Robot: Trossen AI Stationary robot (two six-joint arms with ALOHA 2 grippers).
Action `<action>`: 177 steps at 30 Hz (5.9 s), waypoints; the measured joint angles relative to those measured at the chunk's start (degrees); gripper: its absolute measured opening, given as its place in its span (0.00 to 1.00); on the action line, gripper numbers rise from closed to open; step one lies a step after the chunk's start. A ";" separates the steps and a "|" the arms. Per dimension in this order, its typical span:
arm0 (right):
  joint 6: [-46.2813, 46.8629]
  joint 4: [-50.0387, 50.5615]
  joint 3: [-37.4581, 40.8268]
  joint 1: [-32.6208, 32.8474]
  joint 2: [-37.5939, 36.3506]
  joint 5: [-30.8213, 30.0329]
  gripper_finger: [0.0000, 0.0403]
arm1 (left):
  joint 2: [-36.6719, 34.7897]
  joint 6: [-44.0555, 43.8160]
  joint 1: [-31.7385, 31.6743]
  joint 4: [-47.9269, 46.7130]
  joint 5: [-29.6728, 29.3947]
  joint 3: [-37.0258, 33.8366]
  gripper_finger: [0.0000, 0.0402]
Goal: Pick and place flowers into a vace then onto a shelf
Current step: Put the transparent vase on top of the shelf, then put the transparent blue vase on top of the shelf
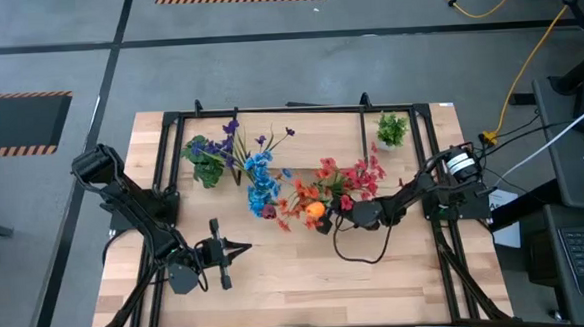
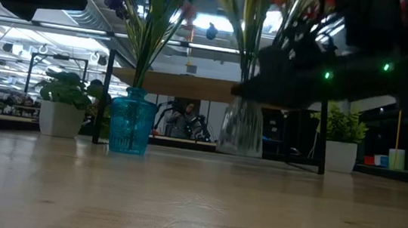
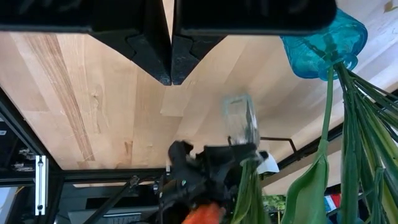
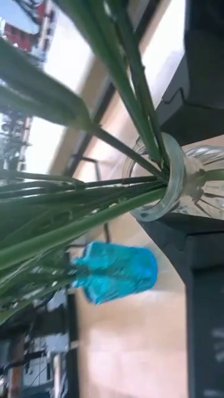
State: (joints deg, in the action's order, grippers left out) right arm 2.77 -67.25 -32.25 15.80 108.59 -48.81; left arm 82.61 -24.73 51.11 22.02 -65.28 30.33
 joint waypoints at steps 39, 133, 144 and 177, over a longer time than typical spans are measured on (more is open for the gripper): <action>-2.00 41.18 -0.07 3.81 -44.69 6.49 0.36 | 0.00 -0.02 -1.03 0.50 -0.20 0.02 0.00; -3.03 43.07 -1.84 -36.66 -42.36 33.43 0.57 | 0.00 -0.02 -4.41 0.42 -1.73 0.02 0.02; -3.14 43.17 -1.81 -36.66 -42.76 33.43 0.58 | 0.00 -0.02 -4.41 0.43 -1.73 0.02 0.01; -3.00 53.29 -1.79 -31.58 -49.92 33.39 0.58 | 0.00 -0.17 -4.41 0.46 -1.51 0.02 0.01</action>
State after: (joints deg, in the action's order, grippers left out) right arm -0.23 -13.96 -34.04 -15.78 58.67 -15.42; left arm 82.61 -24.91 46.71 22.48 -66.78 30.35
